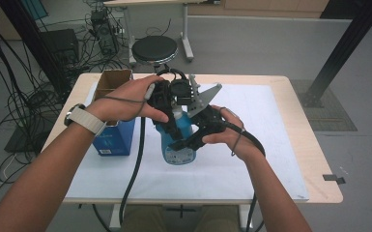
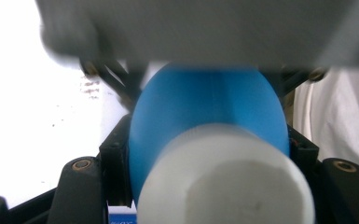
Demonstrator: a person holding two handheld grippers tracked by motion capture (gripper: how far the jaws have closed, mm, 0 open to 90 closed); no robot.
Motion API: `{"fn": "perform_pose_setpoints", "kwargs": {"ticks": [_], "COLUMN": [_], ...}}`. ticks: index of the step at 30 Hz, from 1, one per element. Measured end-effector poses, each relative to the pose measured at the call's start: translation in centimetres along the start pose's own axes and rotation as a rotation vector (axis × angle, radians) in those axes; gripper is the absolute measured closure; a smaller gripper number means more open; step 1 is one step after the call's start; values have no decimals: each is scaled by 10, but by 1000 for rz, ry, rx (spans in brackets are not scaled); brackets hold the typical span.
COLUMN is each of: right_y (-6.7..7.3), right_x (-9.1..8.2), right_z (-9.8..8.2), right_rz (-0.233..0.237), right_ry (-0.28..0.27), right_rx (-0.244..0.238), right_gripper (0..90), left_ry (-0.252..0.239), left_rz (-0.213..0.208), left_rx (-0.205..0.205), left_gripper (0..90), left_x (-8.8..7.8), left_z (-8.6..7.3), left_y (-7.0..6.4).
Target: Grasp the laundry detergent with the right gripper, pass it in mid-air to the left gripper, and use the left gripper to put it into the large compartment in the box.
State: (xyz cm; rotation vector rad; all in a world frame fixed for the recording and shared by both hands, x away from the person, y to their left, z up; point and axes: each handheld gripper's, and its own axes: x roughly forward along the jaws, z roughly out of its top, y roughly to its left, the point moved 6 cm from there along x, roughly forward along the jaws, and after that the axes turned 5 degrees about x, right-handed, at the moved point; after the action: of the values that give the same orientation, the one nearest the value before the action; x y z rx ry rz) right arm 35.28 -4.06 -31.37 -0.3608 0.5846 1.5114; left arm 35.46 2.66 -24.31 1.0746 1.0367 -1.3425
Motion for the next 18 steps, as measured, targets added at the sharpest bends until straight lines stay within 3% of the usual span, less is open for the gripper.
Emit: {"fn": "perform_pose_setpoints", "kwargs": {"ticks": [3,7,11,18], "right_y": [-4,-4,-7,-16], "right_x": [-9,-27,-45,-77], "right_z": [-9,-23,-37,-69], "right_rz": [-23,-55,-116,-231], "right_ry": [13,78,173,408], "right_rx": [82,120,162,233], "right_gripper": [129,124,124,124], "left_ry": [-4,4,10,57], "left_rz": [18,26,45,73], "left_rx": [-18,-43,-79,-155], "left_gripper": [374,374,374,374], "left_x": [-1,-2,-3,-6], "left_z": [-2,-4,-5,-8], "left_y": [2,4,6,14]}}
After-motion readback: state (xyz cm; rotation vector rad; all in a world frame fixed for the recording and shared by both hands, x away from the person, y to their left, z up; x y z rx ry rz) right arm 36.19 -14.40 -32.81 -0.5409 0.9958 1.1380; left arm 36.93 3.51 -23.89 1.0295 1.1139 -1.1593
